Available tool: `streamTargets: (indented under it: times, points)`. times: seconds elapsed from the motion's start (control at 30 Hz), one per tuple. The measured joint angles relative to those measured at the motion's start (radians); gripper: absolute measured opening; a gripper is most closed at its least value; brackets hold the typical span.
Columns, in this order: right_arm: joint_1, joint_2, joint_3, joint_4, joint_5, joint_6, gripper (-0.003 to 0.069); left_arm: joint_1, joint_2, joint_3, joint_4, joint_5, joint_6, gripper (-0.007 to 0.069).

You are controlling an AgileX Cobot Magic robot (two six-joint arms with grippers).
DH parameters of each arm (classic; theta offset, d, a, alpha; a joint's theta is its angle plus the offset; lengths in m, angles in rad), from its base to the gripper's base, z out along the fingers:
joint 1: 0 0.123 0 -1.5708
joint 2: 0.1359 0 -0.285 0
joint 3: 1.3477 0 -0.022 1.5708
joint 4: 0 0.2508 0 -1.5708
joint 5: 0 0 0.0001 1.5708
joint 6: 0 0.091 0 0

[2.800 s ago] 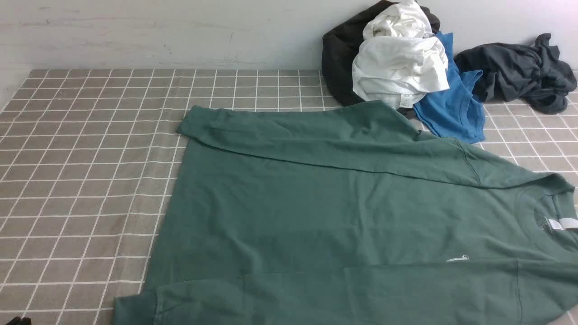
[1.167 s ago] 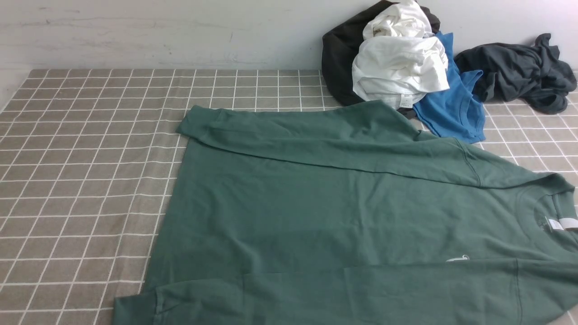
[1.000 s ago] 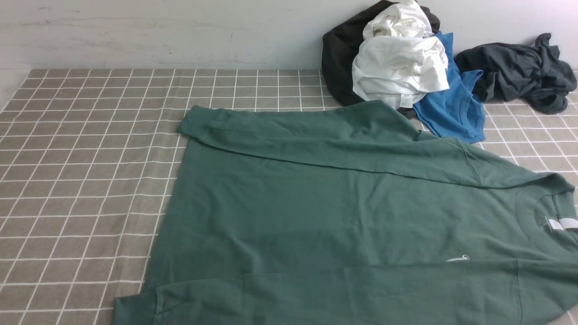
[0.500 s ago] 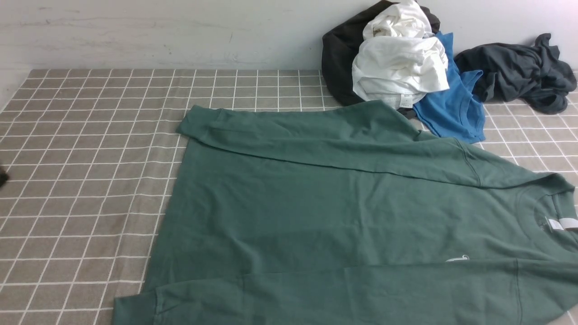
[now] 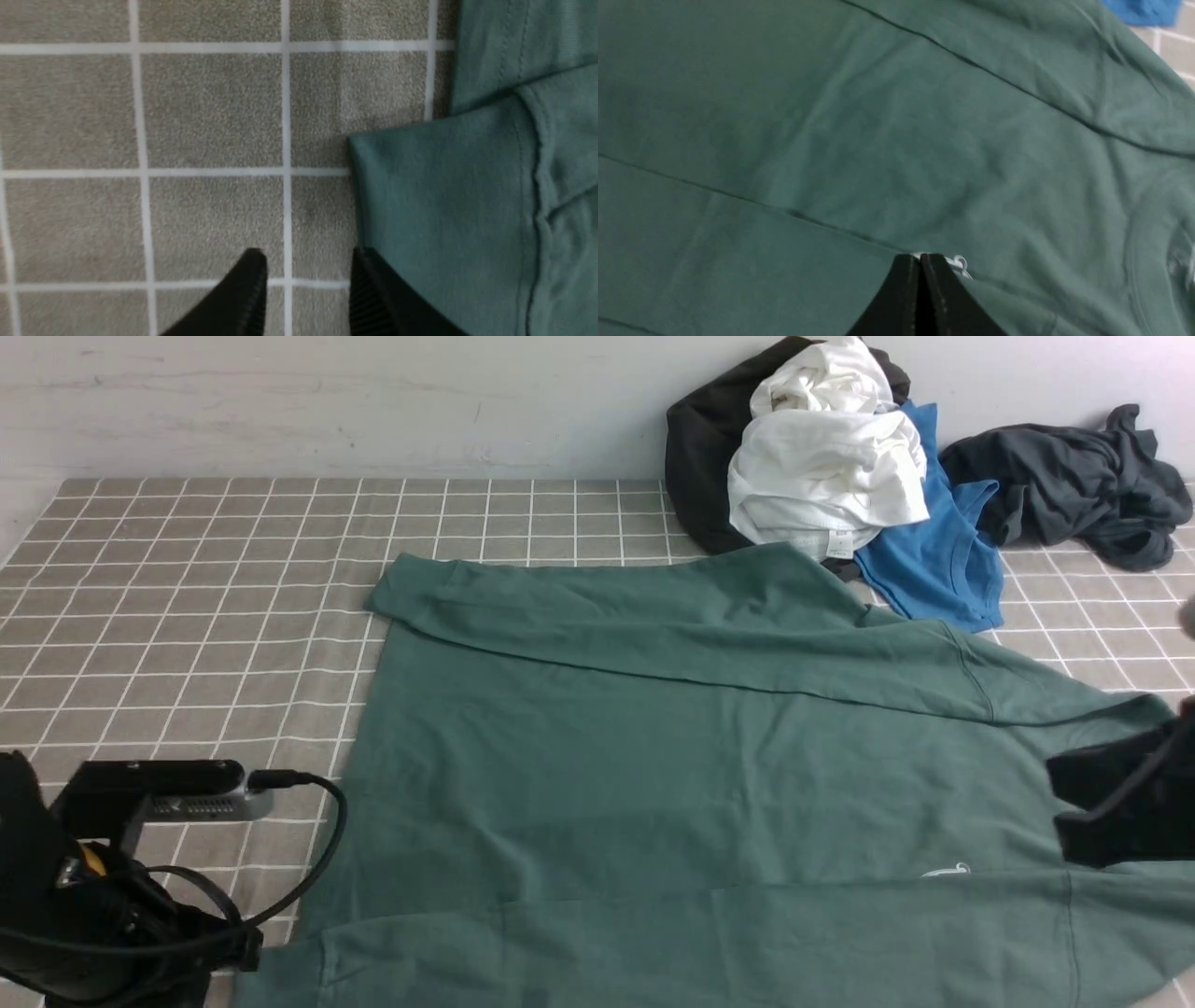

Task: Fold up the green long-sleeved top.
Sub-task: Use the left arm to clamp the cuff closest to it, then use the left arm to drag and place the cuff at the centered position on the left edge of the fabric

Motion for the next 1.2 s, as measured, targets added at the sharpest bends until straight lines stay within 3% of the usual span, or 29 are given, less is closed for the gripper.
streamTargets:
  times: [0.1, 0.23, 0.3, 0.43, 0.53, 0.6, 1.0, 1.2]
  points:
    - [0.033, 0.051, 0.000, 0.014, -0.040, -0.043, -0.0015, 0.000, 0.088, -0.019, -0.024, -0.051, 0.012, 0.0338]
    - [0.043, 0.091, 0.000, 0.027, -0.056, -0.053, -0.0015, 0.000, 0.161, -0.048, -0.061, -0.064, 0.061, 0.0359]
    - [0.044, 0.094, 0.000, 0.033, -0.057, -0.054, -0.0015, 0.001, 0.183, -0.070, -0.080, -0.041, 0.110, 0.0330]
    - [0.044, 0.094, 0.000, 0.038, -0.061, -0.057, -0.0015, 0.002, 0.198, -0.096, -0.131, -0.032, 0.197, 0.0188]
    - [0.044, 0.094, 0.000, 0.038, -0.062, -0.057, -0.0015, 0.002, 0.200, -0.116, -0.179, -0.032, 0.243, 0.0039]
    - [0.044, 0.094, 0.000, 0.038, -0.064, -0.058, -0.0015, 0.002, 0.186, -0.138, -0.198, -0.016, 0.259, 0.0007]
    - [0.044, 0.094, 0.000, 0.038, -0.065, -0.058, -0.0015, -0.002, 0.075, -0.391, -0.207, 0.116, 0.352, -0.0007]
    - [0.044, 0.094, 0.000, 0.027, -0.065, -0.058, -0.0015, -0.002, 0.075, -0.534, -0.207, 0.089, 0.386, -0.0007]
